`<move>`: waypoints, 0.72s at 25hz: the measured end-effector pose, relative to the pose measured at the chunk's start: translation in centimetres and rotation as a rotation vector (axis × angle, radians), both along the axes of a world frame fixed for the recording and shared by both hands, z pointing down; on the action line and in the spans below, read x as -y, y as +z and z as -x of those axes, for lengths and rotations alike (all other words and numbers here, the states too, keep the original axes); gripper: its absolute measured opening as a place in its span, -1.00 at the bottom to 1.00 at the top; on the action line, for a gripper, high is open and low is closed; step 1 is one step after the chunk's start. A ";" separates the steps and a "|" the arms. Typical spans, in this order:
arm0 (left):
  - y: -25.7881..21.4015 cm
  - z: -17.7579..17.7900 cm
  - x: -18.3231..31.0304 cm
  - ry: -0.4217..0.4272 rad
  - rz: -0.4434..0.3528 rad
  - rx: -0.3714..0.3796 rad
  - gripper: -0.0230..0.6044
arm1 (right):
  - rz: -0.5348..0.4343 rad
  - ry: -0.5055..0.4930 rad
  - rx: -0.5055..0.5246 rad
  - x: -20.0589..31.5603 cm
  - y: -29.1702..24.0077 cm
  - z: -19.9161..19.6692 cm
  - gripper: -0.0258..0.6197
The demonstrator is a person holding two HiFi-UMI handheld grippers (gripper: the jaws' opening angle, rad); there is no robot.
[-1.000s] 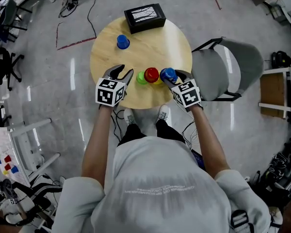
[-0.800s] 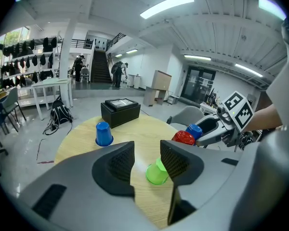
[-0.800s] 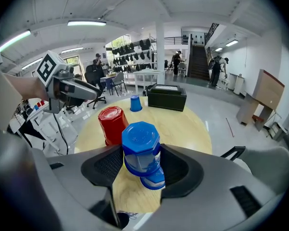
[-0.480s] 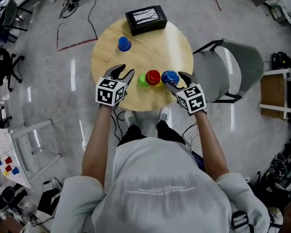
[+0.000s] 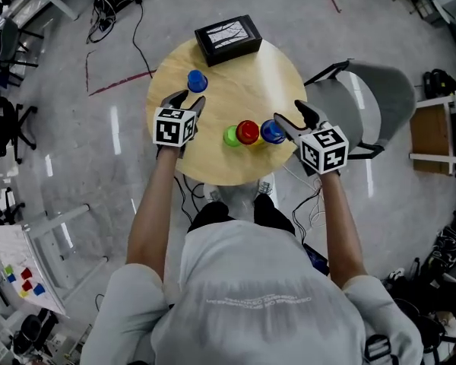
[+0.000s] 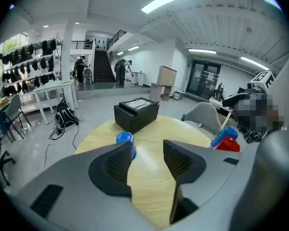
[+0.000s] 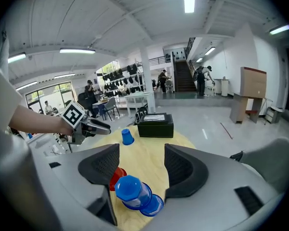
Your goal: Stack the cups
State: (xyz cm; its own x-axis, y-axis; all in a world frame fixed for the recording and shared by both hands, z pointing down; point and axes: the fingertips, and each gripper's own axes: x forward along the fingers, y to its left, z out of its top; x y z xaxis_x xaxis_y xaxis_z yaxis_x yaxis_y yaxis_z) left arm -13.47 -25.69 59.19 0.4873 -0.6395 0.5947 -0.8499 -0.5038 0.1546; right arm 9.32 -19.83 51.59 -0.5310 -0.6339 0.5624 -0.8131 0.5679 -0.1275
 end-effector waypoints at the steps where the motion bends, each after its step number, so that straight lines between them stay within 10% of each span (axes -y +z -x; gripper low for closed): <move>1: 0.6 0.4 0.7 0.000 0.006 0.004 -0.21 | -0.001 0.011 -0.005 0.4 0.1 0.0 0.05; 18: 10.1 1.1 7.3 0.116 0.065 0.021 0.00 | -0.002 0.152 -0.071 -0.2 1.9 -0.5 0.05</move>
